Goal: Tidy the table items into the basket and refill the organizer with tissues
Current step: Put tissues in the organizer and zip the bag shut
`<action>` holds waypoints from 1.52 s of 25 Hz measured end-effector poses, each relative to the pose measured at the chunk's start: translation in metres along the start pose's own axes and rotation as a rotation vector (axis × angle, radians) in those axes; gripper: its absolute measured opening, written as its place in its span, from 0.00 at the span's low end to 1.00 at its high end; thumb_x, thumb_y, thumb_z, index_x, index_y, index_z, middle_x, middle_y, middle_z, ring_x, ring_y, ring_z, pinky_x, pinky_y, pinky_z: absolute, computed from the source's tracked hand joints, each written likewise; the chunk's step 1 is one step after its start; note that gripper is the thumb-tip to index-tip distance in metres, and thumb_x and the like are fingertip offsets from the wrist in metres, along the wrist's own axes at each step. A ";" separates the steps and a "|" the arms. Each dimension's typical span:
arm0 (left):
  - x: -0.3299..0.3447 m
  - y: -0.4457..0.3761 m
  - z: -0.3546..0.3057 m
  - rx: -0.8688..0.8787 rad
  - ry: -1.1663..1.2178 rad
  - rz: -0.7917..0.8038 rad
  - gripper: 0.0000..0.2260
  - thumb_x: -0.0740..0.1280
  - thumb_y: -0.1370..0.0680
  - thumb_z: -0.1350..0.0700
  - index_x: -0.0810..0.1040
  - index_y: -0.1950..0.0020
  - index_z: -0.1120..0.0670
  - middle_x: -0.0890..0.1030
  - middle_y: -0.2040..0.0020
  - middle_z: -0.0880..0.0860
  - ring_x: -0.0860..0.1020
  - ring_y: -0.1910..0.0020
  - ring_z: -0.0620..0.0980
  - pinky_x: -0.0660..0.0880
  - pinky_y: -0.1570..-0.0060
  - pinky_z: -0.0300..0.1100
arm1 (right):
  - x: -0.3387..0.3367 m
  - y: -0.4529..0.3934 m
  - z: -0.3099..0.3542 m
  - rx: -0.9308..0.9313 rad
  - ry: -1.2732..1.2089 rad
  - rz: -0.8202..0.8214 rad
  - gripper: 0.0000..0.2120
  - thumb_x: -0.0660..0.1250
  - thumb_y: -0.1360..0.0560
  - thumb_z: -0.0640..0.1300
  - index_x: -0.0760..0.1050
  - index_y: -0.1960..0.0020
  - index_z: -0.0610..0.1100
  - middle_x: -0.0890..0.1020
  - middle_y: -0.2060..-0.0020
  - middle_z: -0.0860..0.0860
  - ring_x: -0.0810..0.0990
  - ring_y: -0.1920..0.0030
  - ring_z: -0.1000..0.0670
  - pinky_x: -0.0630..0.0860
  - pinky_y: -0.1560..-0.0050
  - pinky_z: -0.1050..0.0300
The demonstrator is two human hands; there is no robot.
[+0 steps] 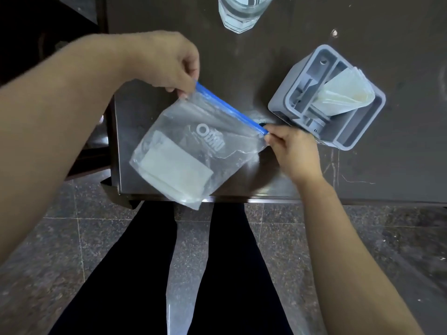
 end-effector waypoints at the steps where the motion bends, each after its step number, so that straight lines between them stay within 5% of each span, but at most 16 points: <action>1: 0.004 -0.002 0.008 -0.031 -0.036 0.008 0.02 0.68 0.30 0.60 0.77 0.60 0.53 0.82 0.66 0.51 0.75 0.69 0.45 0.69 0.64 0.40 | 0.000 -0.005 0.006 -0.027 0.075 -0.014 0.09 0.63 0.23 0.42 0.80 0.47 0.49 0.79 0.65 0.47 0.76 0.62 0.45 0.68 0.63 0.56; 4: 0.001 -0.007 0.030 0.006 -0.083 -0.248 0.02 0.67 0.29 0.60 0.76 0.59 0.54 0.80 0.58 0.52 0.74 0.60 0.52 0.69 0.55 0.43 | -0.003 -0.014 0.019 -0.012 0.224 -0.167 0.11 0.64 0.24 0.43 0.79 0.43 0.48 0.83 0.57 0.45 0.79 0.56 0.41 0.71 0.60 0.54; 9: 0.003 0.009 0.045 0.113 -0.185 -0.578 0.05 0.65 0.30 0.63 0.79 0.56 0.59 0.76 0.53 0.61 0.76 0.55 0.63 0.74 0.57 0.54 | 0.004 -0.016 0.044 -0.156 0.491 -0.389 0.09 0.72 0.37 0.35 0.81 0.60 0.45 0.83 0.66 0.49 0.78 0.69 0.43 0.67 0.73 0.59; 12: 0.031 0.015 0.035 0.262 -0.470 -0.518 0.06 0.62 0.28 0.66 0.78 0.56 0.64 0.76 0.52 0.64 0.75 0.60 0.65 0.71 0.68 0.52 | 0.011 -0.008 0.053 -0.363 0.656 -0.408 0.10 0.64 0.31 0.39 0.82 0.55 0.45 0.84 0.54 0.50 0.80 0.62 0.44 0.73 0.66 0.56; 15: 0.047 0.022 0.035 0.288 -0.590 -0.474 0.07 0.62 0.29 0.64 0.78 0.59 0.64 0.78 0.52 0.62 0.74 0.64 0.63 0.67 0.70 0.47 | 0.017 0.003 0.050 -0.377 0.818 -0.333 0.14 0.61 0.30 0.42 0.82 0.49 0.46 0.82 0.47 0.50 0.80 0.58 0.44 0.73 0.63 0.54; 20: 0.044 0.028 0.032 0.102 -0.472 -0.506 0.11 0.67 0.26 0.53 0.79 0.56 0.62 0.77 0.51 0.59 0.74 0.58 0.63 0.69 0.68 0.49 | 0.013 -0.017 0.042 -0.127 0.545 -0.212 0.05 0.75 0.35 0.43 0.81 0.60 0.46 0.81 0.63 0.48 0.79 0.63 0.43 0.69 0.68 0.56; 24: 0.043 0.018 0.028 0.083 -0.320 -0.448 0.07 0.68 0.25 0.59 0.78 0.48 0.55 0.76 0.49 0.56 0.72 0.51 0.59 0.70 0.61 0.50 | 0.015 -0.034 0.038 0.039 0.464 -0.036 0.12 0.69 0.27 0.44 0.76 0.43 0.46 0.80 0.52 0.47 0.78 0.50 0.43 0.73 0.60 0.52; 27: 0.038 0.014 0.021 0.132 -0.373 -0.467 0.05 0.68 0.27 0.63 0.80 0.55 0.53 0.77 0.51 0.54 0.72 0.52 0.59 0.65 0.61 0.48 | 0.012 -0.037 0.054 -0.100 0.521 -0.092 0.05 0.68 0.32 0.35 0.78 0.59 0.43 0.79 0.62 0.47 0.79 0.61 0.42 0.65 0.70 0.57; 29: 0.036 0.019 0.016 0.221 -0.473 -0.538 0.08 0.68 0.30 0.67 0.80 0.56 0.56 0.79 0.55 0.56 0.73 0.57 0.61 0.62 0.63 0.46 | 0.009 -0.029 0.066 -0.250 0.647 -0.184 0.09 0.71 0.43 0.32 0.73 0.69 0.43 0.76 0.72 0.47 0.76 0.73 0.44 0.58 0.74 0.62; 34: 0.068 0.030 0.016 0.411 -0.663 -0.457 0.09 0.67 0.32 0.69 0.81 0.54 0.62 0.81 0.61 0.59 0.75 0.64 0.61 0.73 0.70 0.48 | 0.024 -0.015 0.064 -0.351 0.760 -0.096 0.10 0.77 0.46 0.38 0.75 0.73 0.44 0.75 0.76 0.49 0.74 0.77 0.47 0.56 0.75 0.64; 38: 0.058 0.030 0.024 0.257 -0.496 -0.501 0.06 0.68 0.29 0.65 0.81 0.54 0.59 0.80 0.65 0.56 0.75 0.64 0.60 0.73 0.68 0.48 | 0.020 -0.029 0.041 -0.045 0.479 0.029 0.05 0.67 0.26 0.43 0.77 0.53 0.42 0.80 0.57 0.44 0.80 0.59 0.40 0.68 0.66 0.54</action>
Point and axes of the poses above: each hand's wrist, its own y-axis away from the middle knuckle, its own x-axis out of the palm, z = x × y, the point moved 8 cm from there along -y, towards the middle knuckle
